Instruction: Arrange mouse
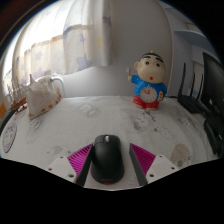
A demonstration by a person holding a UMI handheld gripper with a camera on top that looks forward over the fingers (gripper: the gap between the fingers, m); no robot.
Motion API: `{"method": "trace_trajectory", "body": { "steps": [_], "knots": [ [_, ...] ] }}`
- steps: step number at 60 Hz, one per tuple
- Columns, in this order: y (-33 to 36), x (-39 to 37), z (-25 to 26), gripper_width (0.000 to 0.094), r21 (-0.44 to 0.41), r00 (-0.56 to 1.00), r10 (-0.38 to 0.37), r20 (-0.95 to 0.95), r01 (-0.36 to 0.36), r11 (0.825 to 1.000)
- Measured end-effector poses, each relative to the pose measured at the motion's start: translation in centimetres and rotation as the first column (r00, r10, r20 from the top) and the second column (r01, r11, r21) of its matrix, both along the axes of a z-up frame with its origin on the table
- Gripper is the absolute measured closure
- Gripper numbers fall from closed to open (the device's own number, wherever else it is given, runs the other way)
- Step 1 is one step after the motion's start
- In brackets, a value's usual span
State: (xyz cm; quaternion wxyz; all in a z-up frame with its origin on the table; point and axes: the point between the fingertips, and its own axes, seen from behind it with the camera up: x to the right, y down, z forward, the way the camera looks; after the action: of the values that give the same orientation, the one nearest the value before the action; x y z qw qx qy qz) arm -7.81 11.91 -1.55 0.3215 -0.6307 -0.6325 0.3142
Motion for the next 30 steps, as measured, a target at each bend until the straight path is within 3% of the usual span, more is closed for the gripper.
{"method": "trace_trajectory", "body": {
  "steps": [4, 7, 12, 21, 30],
  "knots": [
    [0.0, 0.0, 0.1, 0.0301, 0.004, 1.0, -0.003, -0.005, 0.003, 1.0],
    [0.0, 0.0, 0.1, 0.0423, 0.007, 1.0, -0.009, -0.01, 0.009, 1.0],
    [0.0, 0.0, 0.1, 0.0463, 0.027, 1.0, -0.005, -0.006, 0.005, 1.0],
    [0.5, -0.1, 0.8, 0.0513, -0.005, 0.998, -0.061, 0.023, 0.061, 0.998],
    [-0.4, 0.3, 6.0, 0.0513, 0.014, 0.994, -0.106, -0.014, 0.106, 0.994]
  ]
}}
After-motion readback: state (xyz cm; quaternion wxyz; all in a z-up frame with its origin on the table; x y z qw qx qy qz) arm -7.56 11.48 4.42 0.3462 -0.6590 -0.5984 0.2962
